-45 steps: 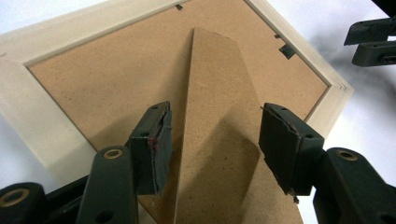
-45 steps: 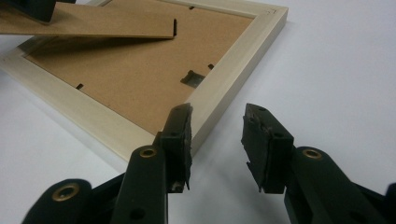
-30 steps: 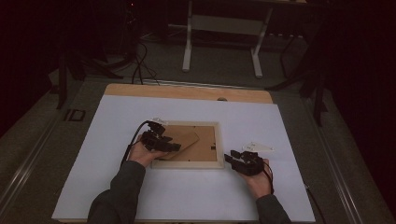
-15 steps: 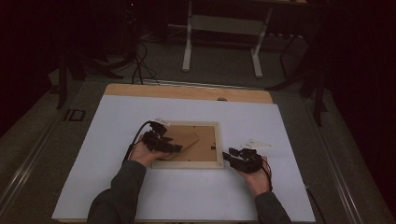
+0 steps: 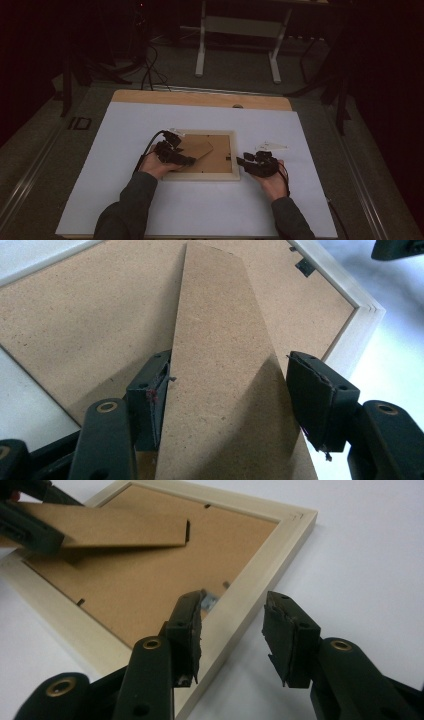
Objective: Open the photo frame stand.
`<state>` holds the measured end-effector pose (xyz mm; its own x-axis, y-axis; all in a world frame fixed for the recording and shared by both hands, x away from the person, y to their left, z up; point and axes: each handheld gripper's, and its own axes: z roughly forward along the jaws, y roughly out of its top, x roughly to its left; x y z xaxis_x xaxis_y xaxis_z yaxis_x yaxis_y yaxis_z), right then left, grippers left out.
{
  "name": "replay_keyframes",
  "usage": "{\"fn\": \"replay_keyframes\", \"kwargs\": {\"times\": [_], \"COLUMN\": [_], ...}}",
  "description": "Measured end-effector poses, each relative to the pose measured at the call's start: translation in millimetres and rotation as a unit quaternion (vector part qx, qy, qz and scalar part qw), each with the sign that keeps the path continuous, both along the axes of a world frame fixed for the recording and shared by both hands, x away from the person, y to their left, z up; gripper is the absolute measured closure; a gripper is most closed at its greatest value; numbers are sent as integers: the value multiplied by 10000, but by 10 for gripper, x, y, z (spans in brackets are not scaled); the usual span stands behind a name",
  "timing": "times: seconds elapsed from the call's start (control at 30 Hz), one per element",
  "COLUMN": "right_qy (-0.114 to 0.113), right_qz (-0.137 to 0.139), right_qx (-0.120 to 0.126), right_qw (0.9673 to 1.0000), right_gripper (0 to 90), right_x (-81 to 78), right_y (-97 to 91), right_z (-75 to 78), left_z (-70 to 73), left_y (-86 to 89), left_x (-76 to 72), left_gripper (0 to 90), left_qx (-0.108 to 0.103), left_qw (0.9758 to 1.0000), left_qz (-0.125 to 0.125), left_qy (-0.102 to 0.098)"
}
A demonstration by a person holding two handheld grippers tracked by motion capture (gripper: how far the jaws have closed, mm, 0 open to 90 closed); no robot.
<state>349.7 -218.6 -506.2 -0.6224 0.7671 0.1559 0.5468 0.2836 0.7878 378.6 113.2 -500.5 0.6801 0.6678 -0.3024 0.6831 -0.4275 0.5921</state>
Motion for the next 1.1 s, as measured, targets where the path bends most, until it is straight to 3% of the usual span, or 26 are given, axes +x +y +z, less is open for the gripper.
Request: {"fn": "replay_keyframes", "kwargs": {"times": [0.5, 1.1], "right_qy": [164, 243], "right_qz": [-4, -121], "right_qx": [12, -30], "right_qw": [9999, 9996], "right_gripper": [582, 590], "right_x": [251, 404], "right_y": [102, 105], "right_z": [18, 45], "left_z": [38, 54], "left_y": [-59, -90], "left_x": [-56, -137], "left_gripper": [399, 398], "left_qx": [344, 373], "left_qw": [9987, 9960], "left_qz": [-99, -38], "left_qy": [-373, -807]}}
